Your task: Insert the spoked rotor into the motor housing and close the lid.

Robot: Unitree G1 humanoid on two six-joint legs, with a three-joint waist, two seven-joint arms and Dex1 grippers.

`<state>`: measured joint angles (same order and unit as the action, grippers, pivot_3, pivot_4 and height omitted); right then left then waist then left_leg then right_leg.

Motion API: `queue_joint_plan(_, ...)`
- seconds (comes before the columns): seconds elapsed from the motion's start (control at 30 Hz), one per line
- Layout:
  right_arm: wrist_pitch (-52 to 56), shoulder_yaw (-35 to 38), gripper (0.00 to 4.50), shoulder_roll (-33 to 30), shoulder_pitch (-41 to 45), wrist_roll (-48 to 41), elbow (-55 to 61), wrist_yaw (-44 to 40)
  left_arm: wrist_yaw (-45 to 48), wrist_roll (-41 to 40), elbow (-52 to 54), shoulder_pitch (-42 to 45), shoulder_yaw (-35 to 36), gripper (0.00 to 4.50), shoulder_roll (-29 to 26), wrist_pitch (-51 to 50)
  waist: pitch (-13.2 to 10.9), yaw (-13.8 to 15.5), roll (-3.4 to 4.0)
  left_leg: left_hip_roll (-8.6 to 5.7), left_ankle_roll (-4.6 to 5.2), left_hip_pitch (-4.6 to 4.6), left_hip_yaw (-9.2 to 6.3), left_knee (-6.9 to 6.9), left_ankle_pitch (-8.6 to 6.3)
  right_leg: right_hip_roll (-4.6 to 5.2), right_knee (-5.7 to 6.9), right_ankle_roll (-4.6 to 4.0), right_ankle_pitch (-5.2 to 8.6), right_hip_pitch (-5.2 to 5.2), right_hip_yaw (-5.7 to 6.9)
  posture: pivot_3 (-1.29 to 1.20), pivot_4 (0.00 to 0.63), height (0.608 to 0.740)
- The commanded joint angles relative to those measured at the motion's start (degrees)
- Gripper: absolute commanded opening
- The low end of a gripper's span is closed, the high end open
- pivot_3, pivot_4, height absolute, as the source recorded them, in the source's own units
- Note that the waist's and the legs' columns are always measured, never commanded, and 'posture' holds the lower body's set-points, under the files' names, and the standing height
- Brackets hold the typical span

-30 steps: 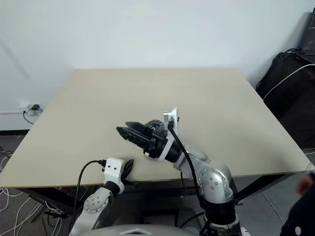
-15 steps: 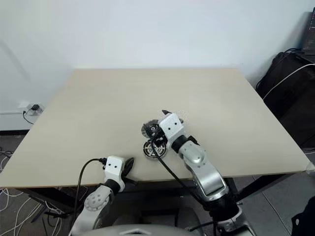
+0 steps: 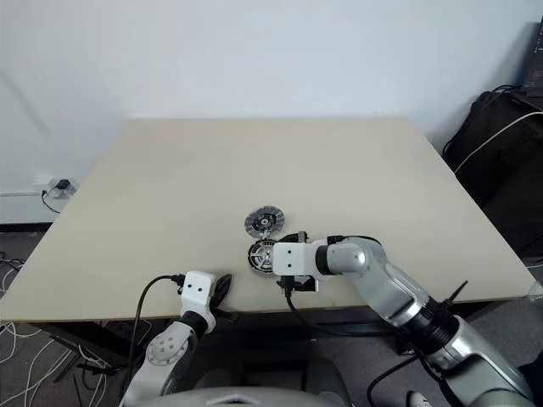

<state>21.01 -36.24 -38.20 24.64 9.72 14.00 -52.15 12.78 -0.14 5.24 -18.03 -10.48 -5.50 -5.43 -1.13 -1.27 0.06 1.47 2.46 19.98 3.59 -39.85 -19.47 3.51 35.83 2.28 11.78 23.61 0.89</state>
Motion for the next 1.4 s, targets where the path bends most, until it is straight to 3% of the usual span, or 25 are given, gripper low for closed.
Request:
queue_joint_plan(0.03, -2.89, -1.8, 4.47, 0.87, 3.36, 2.74, -2.93, -3.62, -0.04, -0.29, 0.74, 0.27, -0.01, 0.0, 0.22, 1.78, -0.01, 0.14, -0.03, -0.02, 0.0, 0.0, 0.0, 0.0, 0.0, 0.01, 0.0, -0.01, 0.0, 0.0, -0.01, 0.0, 0.0, 0.74)
queue_joint_plan(0.43, -11.04, -5.03, 4.47, 6.47, 10.75, 8.4, -19.72, -9.66, -1.44, -0.26, 0.96, -0.67, 0.26, 0.0, 1.16, 2.58, -0.02, 0.15, -0.04, -0.02, -0.02, 0.01, 0.02, 0.0, 0.01, 0.01, 0.01, -0.04, -0.02, 0.0, -0.01, 0.0, 0.0, 0.74)
queue_joint_plan(0.53, -12.47, -4.97, 3.92, 7.16, 11.52, 9.46, -22.06, -10.51, -1.72, -0.27, 0.98, -0.75, 0.22, 0.0, 1.32, 2.73, -0.02, 0.1, -0.03, -0.03, -0.02, 0.01, 0.03, 0.0, 0.01, 0.01, 0.0, -0.04, -0.03, 0.0, -0.02, 0.0, 0.0, 0.74)
queue_joint_plan(0.83, -15.13, -4.48, 0.98, 9.07, 12.74, 10.98, -25.32, -12.09, -2.1, -0.37, 0.69, -0.55, 0.24, 0.0, 1.79, 3.04, -0.02, 0.09, -0.02, -0.03, -0.04, 0.0, 0.04, 0.0, 0.02, 0.01, 0.03, -0.04, -0.03, 0.0, -0.02, 0.0, 0.0, 0.74)
queue_joint_plan(1.4, -18.59, -5.18, 0.98, 11.77, 14.62, 13.96, -31.82, -13.67, -2.52, -0.52, 0.44, -0.46, 0.06, 0.0, 2.03, 3.28, 0.01, -0.07, 0.02, -0.03, -0.06, -0.13, 0.06, -0.01, 0.03, 0.0, 0.07, -0.04, -0.04, -0.12, -0.03, 0.0, 0.0, 0.74)
